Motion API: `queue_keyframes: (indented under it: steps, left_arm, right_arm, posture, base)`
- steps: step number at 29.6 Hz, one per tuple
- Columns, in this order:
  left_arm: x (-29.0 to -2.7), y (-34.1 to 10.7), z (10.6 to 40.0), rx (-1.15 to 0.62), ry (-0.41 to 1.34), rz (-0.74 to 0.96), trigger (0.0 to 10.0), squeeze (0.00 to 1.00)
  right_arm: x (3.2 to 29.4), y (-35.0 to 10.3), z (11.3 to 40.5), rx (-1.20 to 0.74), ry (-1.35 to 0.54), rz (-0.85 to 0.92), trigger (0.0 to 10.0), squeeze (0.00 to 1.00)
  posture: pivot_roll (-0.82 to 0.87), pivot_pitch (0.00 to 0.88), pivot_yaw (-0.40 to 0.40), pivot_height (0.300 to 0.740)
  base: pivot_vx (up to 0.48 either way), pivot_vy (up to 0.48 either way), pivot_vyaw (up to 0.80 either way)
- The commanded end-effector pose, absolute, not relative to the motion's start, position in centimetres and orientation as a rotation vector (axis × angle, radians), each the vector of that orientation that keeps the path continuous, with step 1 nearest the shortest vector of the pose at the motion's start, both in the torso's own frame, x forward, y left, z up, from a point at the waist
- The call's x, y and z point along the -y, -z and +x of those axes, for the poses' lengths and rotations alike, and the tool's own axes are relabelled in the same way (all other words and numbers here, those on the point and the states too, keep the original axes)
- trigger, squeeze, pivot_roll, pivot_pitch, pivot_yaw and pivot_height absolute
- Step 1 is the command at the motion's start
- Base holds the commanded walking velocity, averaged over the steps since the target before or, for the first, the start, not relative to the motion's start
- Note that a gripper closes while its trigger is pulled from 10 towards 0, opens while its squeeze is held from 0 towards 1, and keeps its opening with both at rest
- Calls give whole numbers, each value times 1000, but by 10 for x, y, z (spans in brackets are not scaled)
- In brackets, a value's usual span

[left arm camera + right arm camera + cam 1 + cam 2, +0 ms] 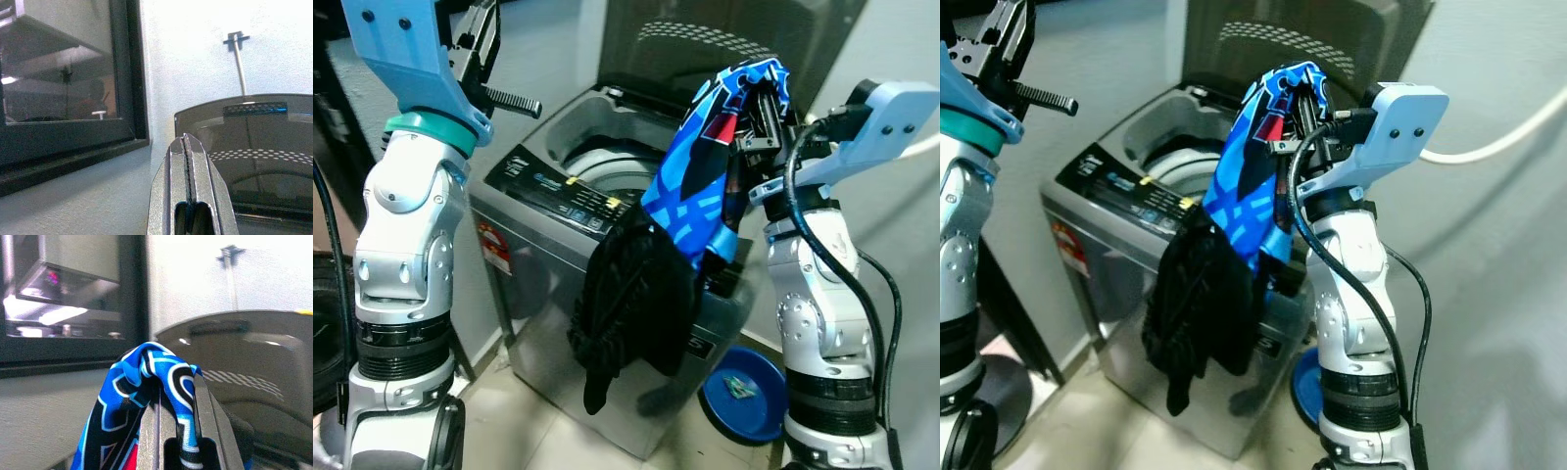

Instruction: Clothes washing

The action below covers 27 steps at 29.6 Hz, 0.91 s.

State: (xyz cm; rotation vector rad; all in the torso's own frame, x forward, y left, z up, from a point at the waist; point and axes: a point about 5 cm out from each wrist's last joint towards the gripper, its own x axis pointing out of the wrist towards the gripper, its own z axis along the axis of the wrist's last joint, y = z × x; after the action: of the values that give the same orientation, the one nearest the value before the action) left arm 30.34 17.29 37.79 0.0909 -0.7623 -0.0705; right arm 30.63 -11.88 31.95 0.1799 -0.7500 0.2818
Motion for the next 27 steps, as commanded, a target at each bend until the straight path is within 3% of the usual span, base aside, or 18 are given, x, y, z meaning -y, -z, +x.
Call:
queue_keyframes:
  steps: [1,17,22,27]
  left_arm:
    - [-167,-376,303,755,90,96,10000,0]
    - [-168,-373,304,743,76,87,10000,0]
    - [-170,-372,305,737,66,78,10000,0]
    - [-171,-371,306,735,62,72,10000,0]
  right_arm:
    - [126,-320,306,757,-255,182,10000,0]
    - [129,-316,311,725,-231,180,10000,0]
    - [134,-312,316,691,-178,187,10000,0]
    - [133,-309,317,683,-184,183,10000,0]
  posture:
    - [65,0,-12,740]
    - [61,0,-17,740]
    - [62,0,-19,740]
    - [64,0,-21,740]
  base:
    - [0,0,-800]
    - [0,0,-800]
    - [0,0,-96]
    - [0,480,0]
